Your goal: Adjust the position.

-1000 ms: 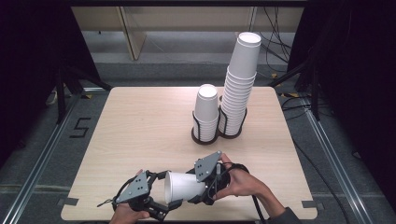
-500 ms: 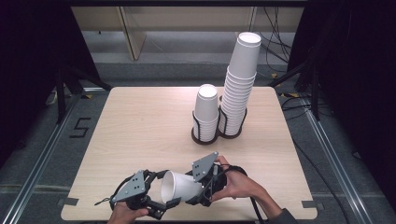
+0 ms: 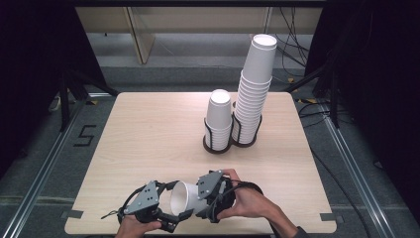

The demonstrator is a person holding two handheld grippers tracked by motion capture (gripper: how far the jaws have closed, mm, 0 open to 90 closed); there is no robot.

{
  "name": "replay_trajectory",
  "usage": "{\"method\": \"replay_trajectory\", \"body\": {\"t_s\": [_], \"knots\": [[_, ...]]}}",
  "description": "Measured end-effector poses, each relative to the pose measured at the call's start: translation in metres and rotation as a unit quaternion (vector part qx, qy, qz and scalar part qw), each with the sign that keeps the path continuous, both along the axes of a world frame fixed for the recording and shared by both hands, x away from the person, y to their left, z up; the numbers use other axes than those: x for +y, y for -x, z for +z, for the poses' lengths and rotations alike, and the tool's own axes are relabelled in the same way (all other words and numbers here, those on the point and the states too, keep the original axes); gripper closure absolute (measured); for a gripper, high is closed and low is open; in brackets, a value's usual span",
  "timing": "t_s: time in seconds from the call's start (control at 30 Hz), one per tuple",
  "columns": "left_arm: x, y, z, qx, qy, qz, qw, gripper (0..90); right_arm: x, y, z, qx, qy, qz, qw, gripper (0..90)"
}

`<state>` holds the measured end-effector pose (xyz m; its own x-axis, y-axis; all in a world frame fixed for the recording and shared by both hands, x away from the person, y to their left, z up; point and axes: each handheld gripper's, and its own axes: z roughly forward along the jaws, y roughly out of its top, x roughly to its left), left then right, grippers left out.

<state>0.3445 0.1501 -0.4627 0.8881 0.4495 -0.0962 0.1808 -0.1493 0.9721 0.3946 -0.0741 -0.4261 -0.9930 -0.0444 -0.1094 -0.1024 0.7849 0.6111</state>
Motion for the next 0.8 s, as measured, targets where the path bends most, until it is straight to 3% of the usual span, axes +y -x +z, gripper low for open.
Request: {"method": "replay_trajectory", "body": {"t_s": [0.17,0.27,0.3,0.33,0.4,0.63,0.67,0.8], "knots": [[0.001,-0.002,-0.004,0.017,0.038,0.008,0.9991,5.9,-0.001,-0.004,-0.003,0.017,-0.016,0.000,0.9997,21.2],[0.002,-0.003,-0.005,0.027,0.056,0.017,0.9979,4.2,-0.004,-0.008,-0.005,0.032,-0.043,0.006,0.9985,21.6],[0.002,-0.004,-0.005,0.032,0.066,0.020,0.9971,3.2,-0.004,-0.009,-0.006,0.036,-0.056,0.005,0.9978,21.6],[0.003,-0.004,-0.005,0.034,0.067,0.022,0.9970,2.2,-0.005,-0.008,-0.005,0.055,-0.069,0.003,0.9961,21.7],[0.004,-0.005,-0.005,0.039,0.078,0.023,0.9959,0.9,-0.005,-0.009,-0.005,0.062,-0.085,0.005,0.9945,21.7],[0.001,-0.006,-0.010,0.046,0.094,0.024,0.9942,2.2,-0.008,-0.012,-0.004,0.069,-0.110,-0.005,0.9915,21.8],[0.002,-0.005,-0.009,0.051,0.085,0.032,0.9945,2.3,-0.009,-0.012,-0.004,0.069,-0.111,-0.005,0.9914,21.8],[0.001,-0.004,-0.009,0.048,0.089,0.037,0.9942,4.6,-0.009,-0.015,-0.005,0.066,-0.119,-0.006,0.9907,21.6]]}}
